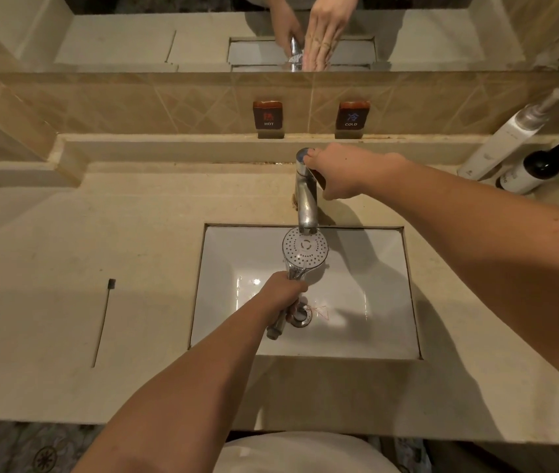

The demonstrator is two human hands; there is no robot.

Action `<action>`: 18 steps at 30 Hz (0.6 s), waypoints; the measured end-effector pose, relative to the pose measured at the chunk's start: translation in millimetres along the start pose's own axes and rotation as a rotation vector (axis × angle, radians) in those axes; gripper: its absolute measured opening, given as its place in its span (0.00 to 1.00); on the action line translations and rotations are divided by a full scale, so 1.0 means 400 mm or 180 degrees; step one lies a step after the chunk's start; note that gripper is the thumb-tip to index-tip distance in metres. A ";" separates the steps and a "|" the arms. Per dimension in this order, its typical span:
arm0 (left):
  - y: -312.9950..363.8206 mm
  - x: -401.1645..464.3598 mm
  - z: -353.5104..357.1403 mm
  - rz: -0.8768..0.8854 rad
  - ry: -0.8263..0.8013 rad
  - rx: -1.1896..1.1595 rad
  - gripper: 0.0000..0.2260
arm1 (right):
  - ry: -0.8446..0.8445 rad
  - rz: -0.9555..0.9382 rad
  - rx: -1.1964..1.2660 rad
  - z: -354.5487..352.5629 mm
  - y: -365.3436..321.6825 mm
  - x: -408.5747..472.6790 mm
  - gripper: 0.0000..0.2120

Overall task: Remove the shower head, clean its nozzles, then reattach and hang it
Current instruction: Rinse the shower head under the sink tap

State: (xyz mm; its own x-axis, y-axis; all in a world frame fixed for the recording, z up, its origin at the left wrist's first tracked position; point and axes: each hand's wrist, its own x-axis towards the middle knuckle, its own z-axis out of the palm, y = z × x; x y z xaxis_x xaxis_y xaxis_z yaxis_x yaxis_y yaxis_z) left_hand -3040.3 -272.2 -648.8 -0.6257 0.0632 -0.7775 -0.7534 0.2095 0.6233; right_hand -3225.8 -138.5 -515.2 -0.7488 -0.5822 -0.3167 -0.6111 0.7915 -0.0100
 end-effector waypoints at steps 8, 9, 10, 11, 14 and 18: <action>-0.007 0.028 -0.016 0.0058 -0.0024 0.0175 0.03 | -0.0103 -0.0035 0.0108 0.000 0.011 0.016 0.29; -0.007 0.031 -0.017 0.0054 -0.0044 0.0191 0.03 | -0.0126 -0.0041 0.0116 -0.001 0.012 0.017 0.30; -0.007 0.035 -0.018 0.0049 -0.0066 0.0207 0.03 | -0.0135 -0.0055 0.0121 -0.002 0.014 0.018 0.31; -0.007 0.039 -0.018 0.0043 -0.0088 0.0223 0.03 | -0.0131 -0.0074 0.0124 -0.001 0.016 0.018 0.31; -0.004 0.054 -0.015 0.0049 -0.0098 0.0264 0.04 | -0.0081 -0.0117 0.0105 0.001 0.020 0.018 0.31; -0.001 0.071 -0.019 0.0162 0.0040 0.0352 0.03 | -0.0076 -0.0158 0.0002 0.000 0.020 0.016 0.33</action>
State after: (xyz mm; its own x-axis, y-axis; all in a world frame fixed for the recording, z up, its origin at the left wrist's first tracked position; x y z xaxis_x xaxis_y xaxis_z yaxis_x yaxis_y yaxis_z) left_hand -3059.3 -277.9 -670.6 -0.6655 0.0644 -0.7436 -0.6942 0.3128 0.6483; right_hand -3235.6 -136.0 -517.2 -0.7112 -0.6162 -0.3384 -0.6473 0.7618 -0.0268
